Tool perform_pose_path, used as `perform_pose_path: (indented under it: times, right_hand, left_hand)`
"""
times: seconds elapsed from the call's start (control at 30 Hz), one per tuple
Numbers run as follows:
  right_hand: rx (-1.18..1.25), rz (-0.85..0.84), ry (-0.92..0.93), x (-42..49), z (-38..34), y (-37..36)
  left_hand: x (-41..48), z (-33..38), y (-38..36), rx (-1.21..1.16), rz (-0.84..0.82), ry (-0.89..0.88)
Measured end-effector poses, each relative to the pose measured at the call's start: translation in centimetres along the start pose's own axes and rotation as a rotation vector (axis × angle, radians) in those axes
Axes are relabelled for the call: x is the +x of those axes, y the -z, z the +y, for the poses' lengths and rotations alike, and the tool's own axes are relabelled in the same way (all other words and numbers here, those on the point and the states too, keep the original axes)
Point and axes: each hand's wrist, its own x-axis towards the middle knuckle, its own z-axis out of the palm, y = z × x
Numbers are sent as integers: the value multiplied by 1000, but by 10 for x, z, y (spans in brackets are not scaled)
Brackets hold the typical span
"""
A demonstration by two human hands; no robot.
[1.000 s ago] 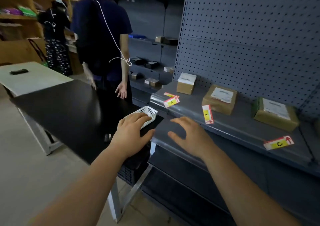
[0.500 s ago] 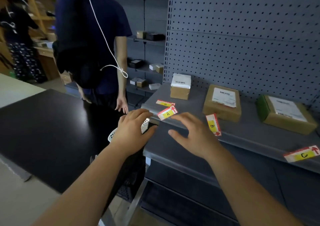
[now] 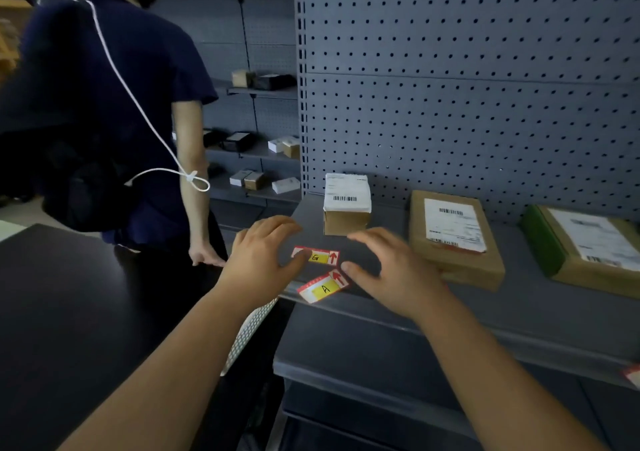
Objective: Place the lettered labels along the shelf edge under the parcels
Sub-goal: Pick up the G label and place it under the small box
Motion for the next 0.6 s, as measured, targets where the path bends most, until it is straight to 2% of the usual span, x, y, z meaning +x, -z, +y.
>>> perform_pose_path:
  times: [0.23, 0.6]
  right_hand:
    - [1, -12, -101, 33, 7, -10]
    - [-43, -272, -238, 65, 12, -34]
  left_hand:
    - [38, -35, -13, -76, -50, -28]
    - [51, -63, -37, -113, -195, -34]
